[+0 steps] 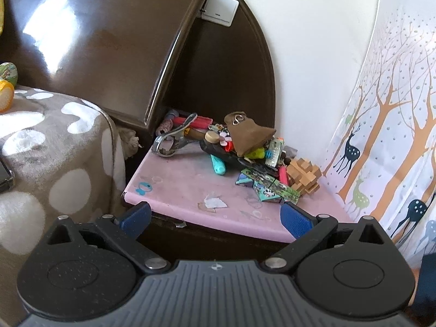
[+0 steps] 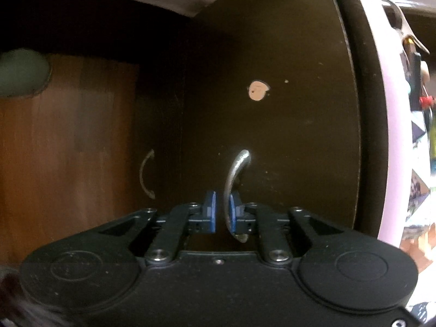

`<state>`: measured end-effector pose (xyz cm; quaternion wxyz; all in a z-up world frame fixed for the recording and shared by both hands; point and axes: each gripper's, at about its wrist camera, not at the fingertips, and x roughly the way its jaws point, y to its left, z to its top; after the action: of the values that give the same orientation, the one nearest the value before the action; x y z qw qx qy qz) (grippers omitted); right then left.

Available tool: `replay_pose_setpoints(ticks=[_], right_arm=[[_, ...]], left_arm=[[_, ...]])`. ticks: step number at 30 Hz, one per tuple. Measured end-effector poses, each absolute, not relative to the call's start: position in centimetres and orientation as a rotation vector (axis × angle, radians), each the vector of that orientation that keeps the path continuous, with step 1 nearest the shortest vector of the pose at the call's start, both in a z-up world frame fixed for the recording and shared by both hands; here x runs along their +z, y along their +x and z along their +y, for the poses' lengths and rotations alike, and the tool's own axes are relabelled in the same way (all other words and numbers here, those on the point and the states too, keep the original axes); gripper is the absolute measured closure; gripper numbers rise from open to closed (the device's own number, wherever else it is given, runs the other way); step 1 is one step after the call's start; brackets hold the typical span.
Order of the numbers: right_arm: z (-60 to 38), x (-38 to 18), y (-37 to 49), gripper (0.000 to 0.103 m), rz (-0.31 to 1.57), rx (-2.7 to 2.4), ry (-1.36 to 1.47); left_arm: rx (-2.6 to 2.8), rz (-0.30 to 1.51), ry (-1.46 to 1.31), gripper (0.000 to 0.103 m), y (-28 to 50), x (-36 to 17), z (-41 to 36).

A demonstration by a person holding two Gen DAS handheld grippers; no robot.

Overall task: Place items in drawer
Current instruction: 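Hook the right gripper on the drawer handle and pull the drawer open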

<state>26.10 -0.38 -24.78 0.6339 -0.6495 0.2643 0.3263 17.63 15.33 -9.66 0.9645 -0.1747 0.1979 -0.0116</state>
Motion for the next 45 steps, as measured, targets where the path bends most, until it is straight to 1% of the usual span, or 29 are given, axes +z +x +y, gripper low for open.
replay_pose_setpoints(ticks=[8,19,39,45], right_arm=[[-1.2,-24.1,21.5,0.091,0.595,0.799,-1.47],[-1.3,-23.2,18.6,0.09,0.641,0.853,-1.429],[-2.8,-23.0,10.3,0.09,0.71,0.931,-1.3],[-3.4,-23.5,7.6,0.09,0.692,0.945,-1.321]], left_arm=[[-0.036,0.389,-0.364,0.001,17.7,-9.4,15.3],[-0.037,0.394,-0.363,0.001,17.8,-9.4,15.1],[-0.037,0.423,-0.324,0.001,17.7,-9.6,14.5],[-0.044,0.428,-0.313,0.001,17.8,-9.6,14.1]])
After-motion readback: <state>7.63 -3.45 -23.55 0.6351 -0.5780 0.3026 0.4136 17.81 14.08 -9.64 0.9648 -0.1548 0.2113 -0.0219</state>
